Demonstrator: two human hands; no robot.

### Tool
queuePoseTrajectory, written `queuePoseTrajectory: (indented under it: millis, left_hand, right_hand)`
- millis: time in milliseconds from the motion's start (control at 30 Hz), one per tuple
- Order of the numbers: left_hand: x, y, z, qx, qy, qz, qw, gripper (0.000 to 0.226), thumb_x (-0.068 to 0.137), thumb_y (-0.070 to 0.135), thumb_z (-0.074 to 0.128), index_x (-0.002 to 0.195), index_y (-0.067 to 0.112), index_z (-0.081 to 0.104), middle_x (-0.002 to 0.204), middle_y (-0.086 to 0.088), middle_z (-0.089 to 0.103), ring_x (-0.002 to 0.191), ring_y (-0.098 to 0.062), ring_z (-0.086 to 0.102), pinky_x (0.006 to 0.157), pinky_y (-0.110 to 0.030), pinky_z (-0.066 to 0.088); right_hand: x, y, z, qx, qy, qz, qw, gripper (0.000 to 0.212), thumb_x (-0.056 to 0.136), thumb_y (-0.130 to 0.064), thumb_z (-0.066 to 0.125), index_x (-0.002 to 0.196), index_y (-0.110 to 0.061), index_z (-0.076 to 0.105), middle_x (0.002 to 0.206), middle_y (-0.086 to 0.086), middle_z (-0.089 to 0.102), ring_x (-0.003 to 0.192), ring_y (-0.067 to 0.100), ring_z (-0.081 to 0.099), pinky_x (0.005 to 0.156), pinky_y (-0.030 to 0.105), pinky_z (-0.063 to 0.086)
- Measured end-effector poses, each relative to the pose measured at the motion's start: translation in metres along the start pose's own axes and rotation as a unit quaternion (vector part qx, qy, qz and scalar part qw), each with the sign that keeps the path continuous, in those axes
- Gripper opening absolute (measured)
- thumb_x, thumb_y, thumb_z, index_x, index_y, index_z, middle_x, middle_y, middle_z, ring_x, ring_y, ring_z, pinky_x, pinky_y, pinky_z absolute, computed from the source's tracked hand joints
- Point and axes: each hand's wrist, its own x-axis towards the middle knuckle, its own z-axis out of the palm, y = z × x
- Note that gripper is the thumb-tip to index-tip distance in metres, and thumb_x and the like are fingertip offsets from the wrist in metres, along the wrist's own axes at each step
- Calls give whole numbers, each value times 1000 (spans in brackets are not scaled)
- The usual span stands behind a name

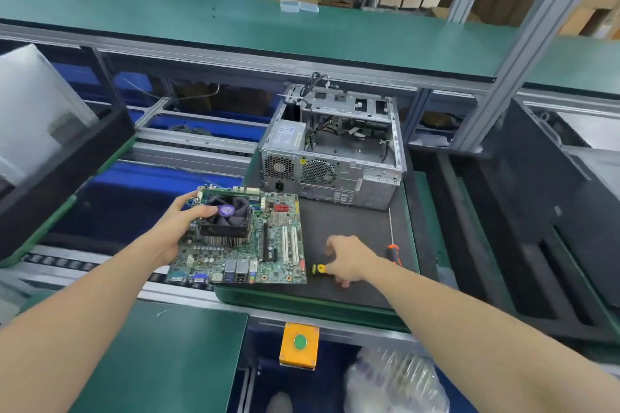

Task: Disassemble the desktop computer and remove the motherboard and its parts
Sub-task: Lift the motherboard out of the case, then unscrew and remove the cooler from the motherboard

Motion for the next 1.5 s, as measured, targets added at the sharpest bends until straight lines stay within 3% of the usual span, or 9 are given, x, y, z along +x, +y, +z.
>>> queuePoseTrajectory:
  millis: [100, 267, 433, 567, 700, 900, 1100, 1300, 1500]
  left_hand:
    - [13, -7, -3, 17, -14, -6, 1000, 100, 41, 52, 91, 134, 50, 55, 154, -5, 46, 142, -35, 41, 116, -66, 28]
    - [29, -16, 5, 35, -56, -18, 998, 96, 44, 50, 92, 133, 52, 55, 149, -6, 53, 140, -38, 45, 116, -67, 30]
    - [37, -19, 26, 48, -74, -13, 996, 82, 63, 38, 91, 135, 51, 54, 154, -6, 46, 143, -35, 39, 117, -64, 27]
    - [38, -18, 47, 46, -92, -5, 995, 93, 49, 44, 93, 133, 51, 55, 154, -3, 45, 142, -32, 39, 117, -60, 28]
    - [37, -23, 80, 44, -123, -2, 991, 85, 56, 42, 91, 132, 55, 54, 152, -1, 40, 133, -27, 38, 105, -50, 28]
    - [36, -38, 127, 27, -97, 20, 995, 104, 46, 52, 98, 137, 54, 48, 139, -6, 53, 125, -25, 55, 90, -38, 43]
    - [48, -50, 126, 90, -93, 51, 990, 80, 81, 43, 85, 147, 44, 40, 147, 2, 51, 123, -20, 59, 95, -37, 50]
    - [59, -47, 128, 113, -123, 28, 986, 78, 86, 46, 80, 148, 50, 33, 148, -11, 49, 130, -31, 56, 109, -50, 46]
    - [58, -47, 137, 138, -70, 23, 988, 70, 87, 50, 78, 146, 52, 42, 144, -17, 39, 126, -36, 53, 112, -57, 43]
  right_hand:
    - [8, 1, 28, 147, 5, 54, 988, 22, 96, -22, 60, 111, -20, 45, 81, 17, 73, 49, 24, 71, 44, 29, 54]
    - [12, -6, 42, 214, 103, 114, 965, 32, 89, -44, 56, 88, -14, 66, 60, 8, 72, 47, 21, 71, 54, 38, 64]
    - [7, 1, 36, 213, 221, 167, 937, 9, 83, -19, 68, 88, -21, 61, 95, 7, 70, 82, 30, 72, 76, 41, 63]
    - [-6, 19, 25, 297, 282, 172, 896, 17, 87, -2, 52, 93, -17, 56, 94, 11, 61, 81, 33, 67, 65, 50, 63]
    - [-14, 52, 23, 253, 316, 198, 893, 27, 96, -5, 44, 103, -20, 65, 118, 9, 45, 78, 25, 60, 60, 32, 49]
    - [-17, 94, 20, 179, 329, 256, 891, 25, 92, -27, 65, 109, -14, 51, 121, 11, 36, 88, 32, 56, 78, 36, 50]
    - [-4, 103, 32, 177, 302, 230, 908, 31, 93, -22, 69, 109, -17, 43, 123, 12, 36, 70, 24, 51, 71, 33, 44]
    - [-5, 98, 30, 160, 388, 193, 887, 6, 99, -23, 56, 105, -21, 58, 110, 8, 49, 88, 26, 51, 77, 35, 45]
    - [-12, 80, 21, 194, 348, 55, 915, 27, 103, -5, 43, 115, -25, 55, 114, -2, 50, 84, 9, 55, 67, 26, 41]
